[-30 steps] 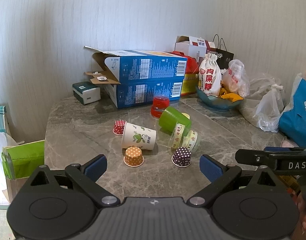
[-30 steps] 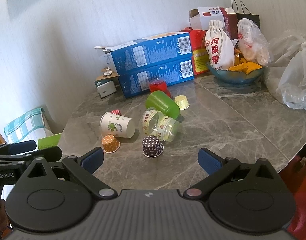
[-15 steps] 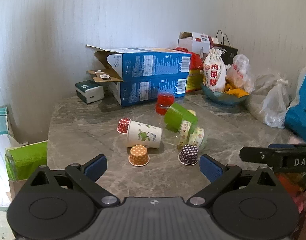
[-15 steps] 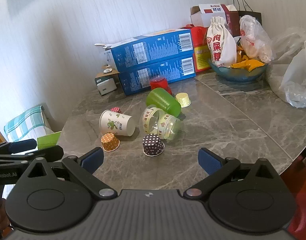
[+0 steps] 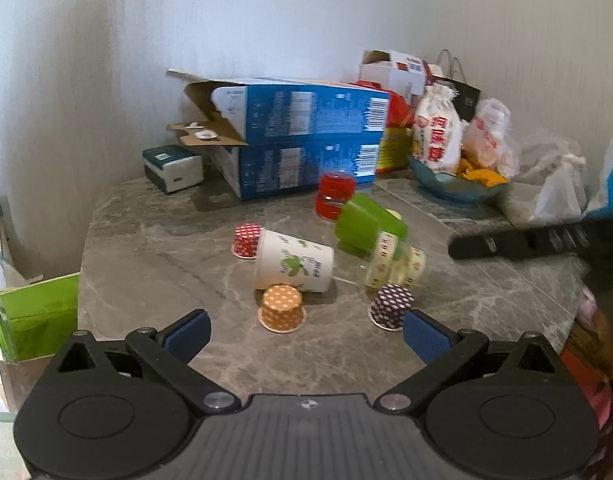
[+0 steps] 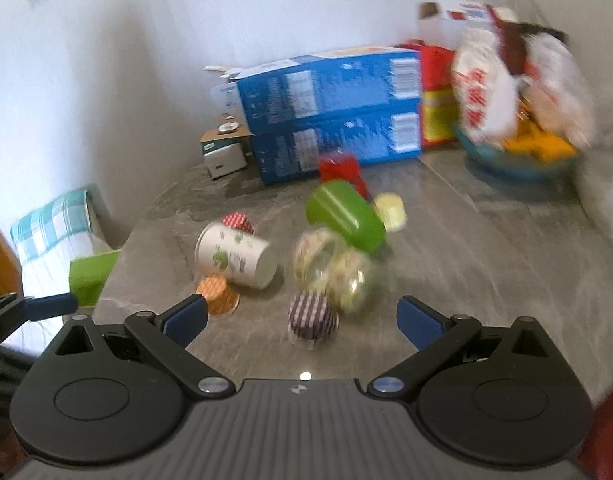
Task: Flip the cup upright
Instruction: 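Move the right gripper to the lying green cup and close on it, then lift the green cup with the right gripper and swing it toward the left tool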
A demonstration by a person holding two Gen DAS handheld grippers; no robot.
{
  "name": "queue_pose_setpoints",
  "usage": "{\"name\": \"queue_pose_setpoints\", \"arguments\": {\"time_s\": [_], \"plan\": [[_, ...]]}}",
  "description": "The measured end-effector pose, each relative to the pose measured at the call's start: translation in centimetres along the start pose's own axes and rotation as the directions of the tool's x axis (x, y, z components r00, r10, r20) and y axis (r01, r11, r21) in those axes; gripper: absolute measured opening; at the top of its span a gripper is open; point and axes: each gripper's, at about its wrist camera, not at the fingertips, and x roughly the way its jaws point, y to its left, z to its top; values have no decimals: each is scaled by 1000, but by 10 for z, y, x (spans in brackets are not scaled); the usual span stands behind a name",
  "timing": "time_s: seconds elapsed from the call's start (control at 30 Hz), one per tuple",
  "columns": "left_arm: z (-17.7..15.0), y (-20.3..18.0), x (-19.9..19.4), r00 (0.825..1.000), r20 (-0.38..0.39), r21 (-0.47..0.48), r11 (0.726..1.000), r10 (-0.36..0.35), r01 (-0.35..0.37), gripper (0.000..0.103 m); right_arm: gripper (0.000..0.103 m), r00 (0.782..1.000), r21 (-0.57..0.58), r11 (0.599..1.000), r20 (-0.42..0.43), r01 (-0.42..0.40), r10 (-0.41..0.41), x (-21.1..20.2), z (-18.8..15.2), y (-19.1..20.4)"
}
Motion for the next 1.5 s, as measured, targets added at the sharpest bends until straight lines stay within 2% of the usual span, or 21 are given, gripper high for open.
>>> {"name": "queue_pose_setpoints", "arguments": {"time_s": [0.1,0.23,0.3,0.33,0.37,0.47,0.6,0.7,0.73,1.0,1.17,1.23,1.4,1.5], "plan": [[4,14,9,999,-21,-43,999,-25,24,103,102,997,-106,994,-73,-15,8,37,43,-6],[6,24,23,999,-36,-66,998,-14,12,103,102,981,-210,978,-188,3,-43,100,88,-12],[5,29,30,999,-48,-73,997,-3,-1,103,99,964,-215,977,-258,3,-60,131,101,-20],[5,31,33,998,-56,-76,997,2,-6,103,95,953,-215,977,-298,-8,-58,146,106,-23],[5,34,36,998,-63,-78,997,7,-12,103,90,941,-217,976,-333,-18,-57,157,108,-26],[6,44,40,997,-66,-88,995,46,-52,102,84,914,-240,971,-395,-2,-96,184,111,-30],[8,56,42,997,-56,-118,992,45,-51,102,78,887,-229,971,-460,-72,-42,196,106,-32],[8,57,45,998,-57,-117,992,41,-47,102,77,869,-254,964,-491,-83,-55,206,104,-29],[8,56,46,997,-59,-114,992,41,-47,102,73,864,-258,962,-501,-88,-55,209,103,-28],[4,60,41,997,-60,-125,990,51,-59,102,71,856,-288,955,-510,-76,-86,223,107,-20],[1,66,31,997,-50,-136,989,57,-63,102,69,822,-341,939,-548,-49,-155,244,101,-12],[-1,69,27,997,-47,-142,987,67,-73,102,68,826,-318,947,-544,-40,-148,245,104,-14],[-4,80,17,996,-37,-167,982,86,-91,102,68,871,-266,964,-475,-10,-122,227,125,-13],[-5,86,8,996,-22,-186,979,85,-88,102,68,890,-262,965,-442,-7,-114,202,137,-4]]}}
